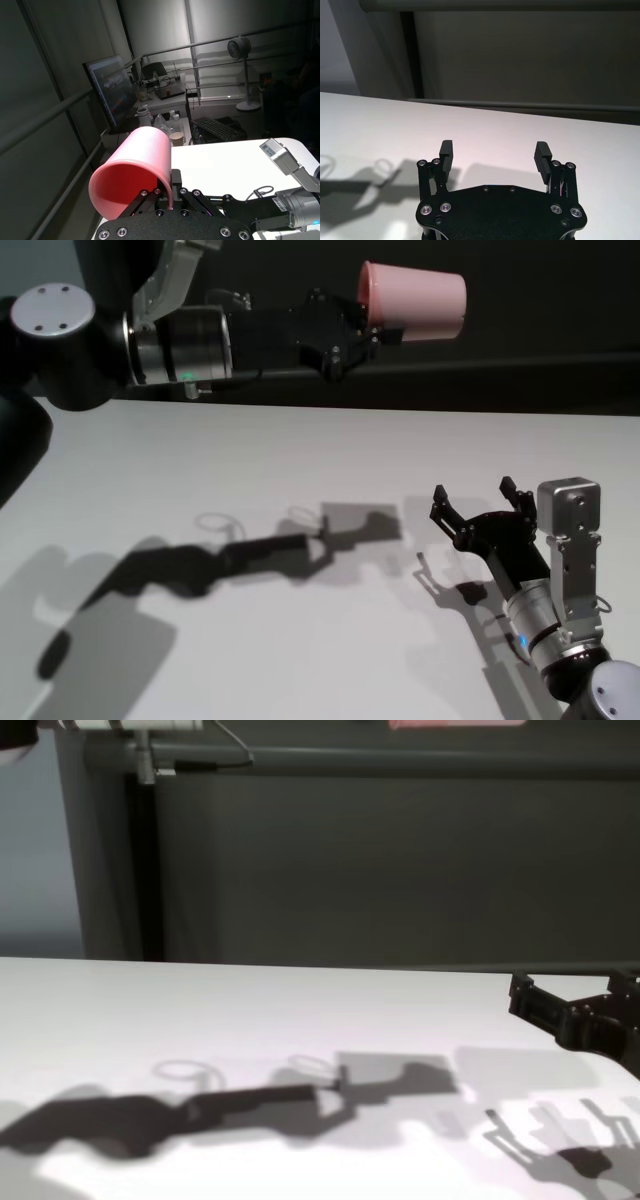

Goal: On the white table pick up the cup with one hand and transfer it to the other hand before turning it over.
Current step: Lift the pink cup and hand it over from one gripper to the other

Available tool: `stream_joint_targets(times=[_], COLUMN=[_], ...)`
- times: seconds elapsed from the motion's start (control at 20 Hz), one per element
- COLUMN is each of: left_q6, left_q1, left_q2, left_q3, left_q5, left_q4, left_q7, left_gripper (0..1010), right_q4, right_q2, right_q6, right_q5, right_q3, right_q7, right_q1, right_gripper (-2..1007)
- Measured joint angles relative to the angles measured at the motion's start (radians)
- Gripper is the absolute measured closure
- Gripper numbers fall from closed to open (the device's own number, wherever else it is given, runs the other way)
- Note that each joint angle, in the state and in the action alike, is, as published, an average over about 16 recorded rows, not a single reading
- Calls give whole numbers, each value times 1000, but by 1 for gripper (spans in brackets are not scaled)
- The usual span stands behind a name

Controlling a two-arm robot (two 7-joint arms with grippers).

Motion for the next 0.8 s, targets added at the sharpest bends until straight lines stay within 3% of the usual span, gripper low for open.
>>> stream_joint_targets(times=[0.8], left_q6=[3], left_q1=[5], left_q2=[14], left_q3=[5], left_q5=[-17], left_q4=[-12], left_q7=[10], left_gripper=[960], right_q4=[0], right_q2=[0], right_q6=[0], right_q5=[0], right_q3=[0], right_q7=[0], right_q1=[0], right_gripper=[5])
